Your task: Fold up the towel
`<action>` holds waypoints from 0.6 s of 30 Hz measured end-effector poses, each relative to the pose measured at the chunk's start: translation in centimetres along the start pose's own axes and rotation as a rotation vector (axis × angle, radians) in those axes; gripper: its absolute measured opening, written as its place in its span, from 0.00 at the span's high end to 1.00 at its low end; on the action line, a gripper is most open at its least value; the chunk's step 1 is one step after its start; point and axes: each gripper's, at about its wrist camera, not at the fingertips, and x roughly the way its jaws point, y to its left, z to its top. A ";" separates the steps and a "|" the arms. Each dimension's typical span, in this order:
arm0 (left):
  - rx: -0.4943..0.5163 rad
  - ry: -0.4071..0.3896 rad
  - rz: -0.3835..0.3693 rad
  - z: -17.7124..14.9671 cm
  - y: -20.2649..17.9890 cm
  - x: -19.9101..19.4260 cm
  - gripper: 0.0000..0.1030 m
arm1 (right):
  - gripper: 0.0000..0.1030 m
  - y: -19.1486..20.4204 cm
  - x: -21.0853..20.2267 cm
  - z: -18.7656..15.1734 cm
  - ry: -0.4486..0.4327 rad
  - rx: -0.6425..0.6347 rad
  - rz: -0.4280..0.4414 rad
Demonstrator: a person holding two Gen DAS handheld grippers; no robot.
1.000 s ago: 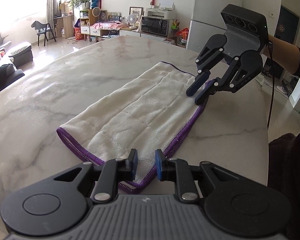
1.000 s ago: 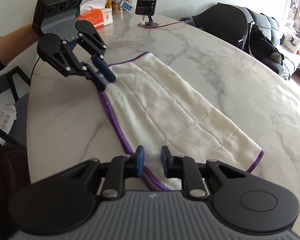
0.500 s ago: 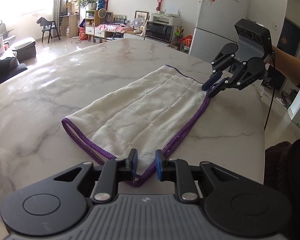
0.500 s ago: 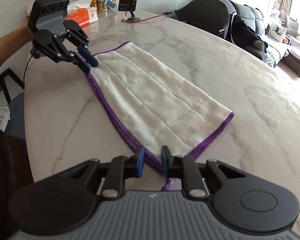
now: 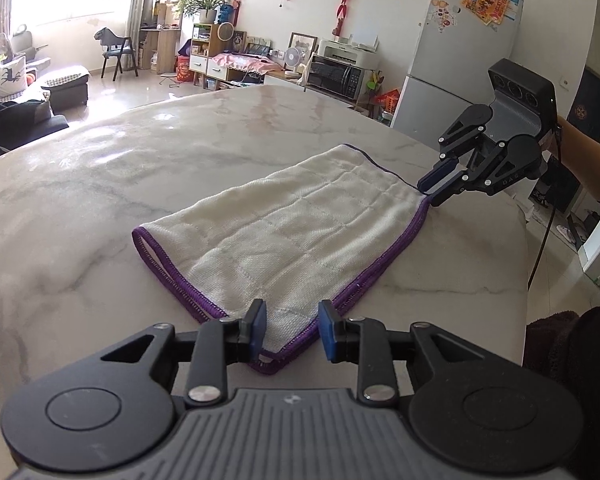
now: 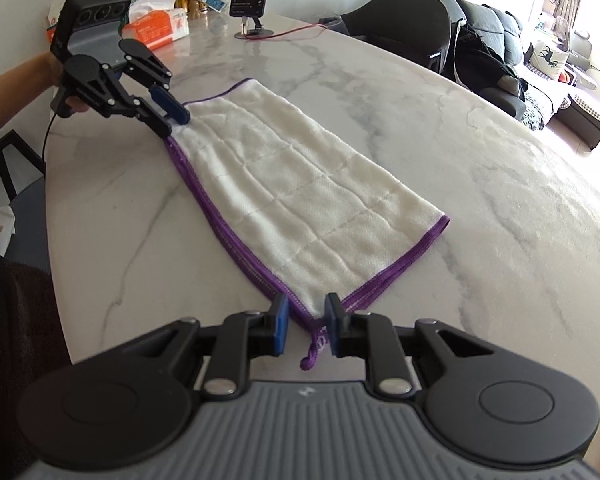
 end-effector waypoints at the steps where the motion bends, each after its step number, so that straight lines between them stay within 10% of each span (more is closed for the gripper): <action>1: 0.001 -0.002 0.015 -0.1 -0.1 -0.2 0.68 | 0.72 0.0 0.1 0.4 -0.003 -0.004 0.003; 18: -0.128 -0.028 0.251 -0.4 0.3 -2.7 0.67 | 0.66 0.2 3.0 8.0 -0.047 -0.079 0.060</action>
